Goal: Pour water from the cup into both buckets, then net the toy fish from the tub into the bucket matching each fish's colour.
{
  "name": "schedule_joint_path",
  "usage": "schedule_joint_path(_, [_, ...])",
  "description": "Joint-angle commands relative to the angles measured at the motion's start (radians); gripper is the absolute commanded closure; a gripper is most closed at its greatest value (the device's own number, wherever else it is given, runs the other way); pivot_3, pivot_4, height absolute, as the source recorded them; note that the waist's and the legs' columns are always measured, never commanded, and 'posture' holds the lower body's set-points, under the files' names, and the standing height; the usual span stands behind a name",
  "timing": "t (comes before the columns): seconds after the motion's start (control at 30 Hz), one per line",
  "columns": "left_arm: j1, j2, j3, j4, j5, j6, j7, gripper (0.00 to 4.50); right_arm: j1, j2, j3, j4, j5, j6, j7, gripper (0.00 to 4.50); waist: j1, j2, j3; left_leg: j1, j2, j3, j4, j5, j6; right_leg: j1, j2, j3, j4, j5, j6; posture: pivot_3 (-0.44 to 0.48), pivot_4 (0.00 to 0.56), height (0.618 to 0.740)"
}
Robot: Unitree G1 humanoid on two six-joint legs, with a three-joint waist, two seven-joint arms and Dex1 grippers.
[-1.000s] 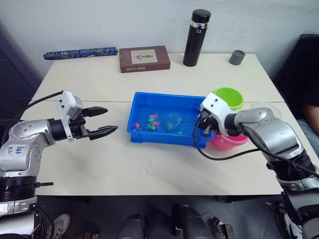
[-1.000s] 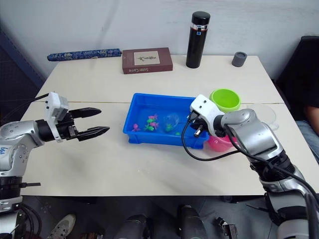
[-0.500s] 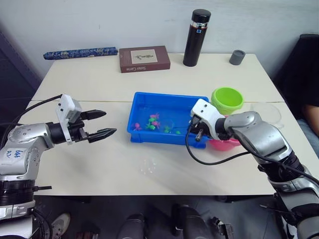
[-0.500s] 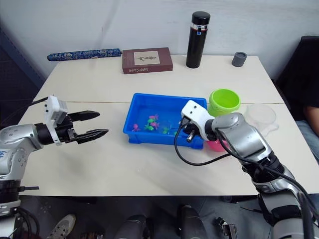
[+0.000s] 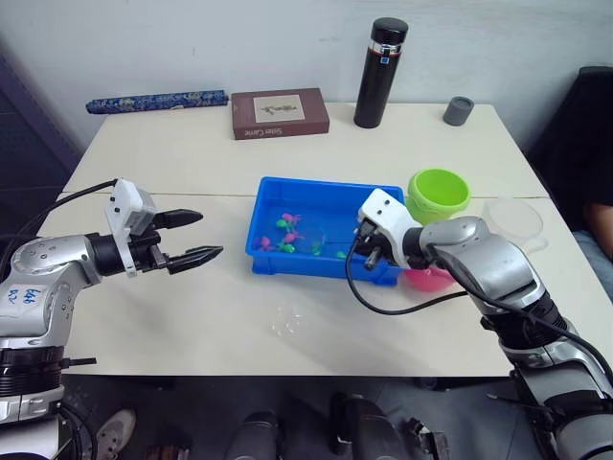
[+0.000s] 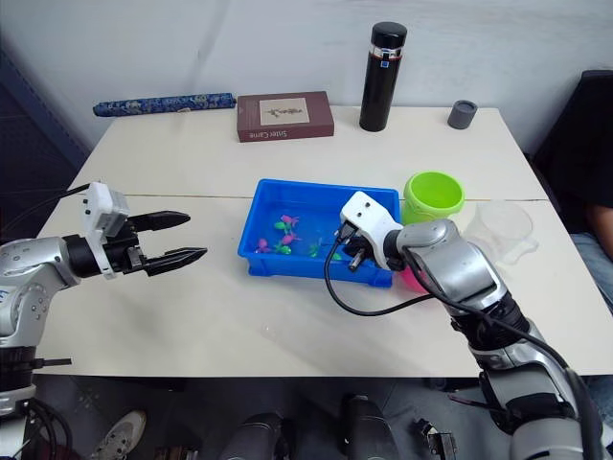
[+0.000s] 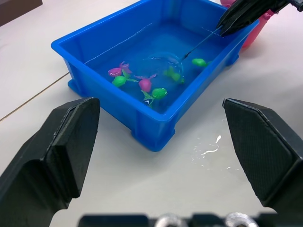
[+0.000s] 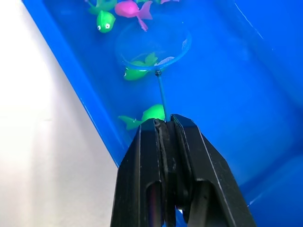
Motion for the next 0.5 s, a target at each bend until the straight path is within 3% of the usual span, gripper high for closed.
schedule_joint_path(0.03, [0.007, 0.017, 0.041, -0.032, -0.022, 0.000, 0.002, 0.03, -0.027, -0.014, -0.004, -0.020, -0.011, -0.008, 0.004, 4.50, 0.000, 0.000, 0.000, 0.000, 0.000, 0.000, 0.000, 0.000, 0.000, 0.000, 0.000, 0.000, 0.000, 0.000, 0.000, 0.000, 0.150, 0.740])
schedule_joint_path(0.5, [0.027, 0.021, 0.053, -0.049, -0.032, 0.007, 0.012, 0.03, -0.056, 0.062, 0.020, 0.035, -0.032, -0.038, -0.022, 4.50, -0.003, 0.000, 0.000, 0.000, 0.000, 0.000, -0.001, 0.000, 0.000, 0.000, 0.000, 0.000, -0.001, 0.000, 0.000, 0.000, 0.150, 0.740])
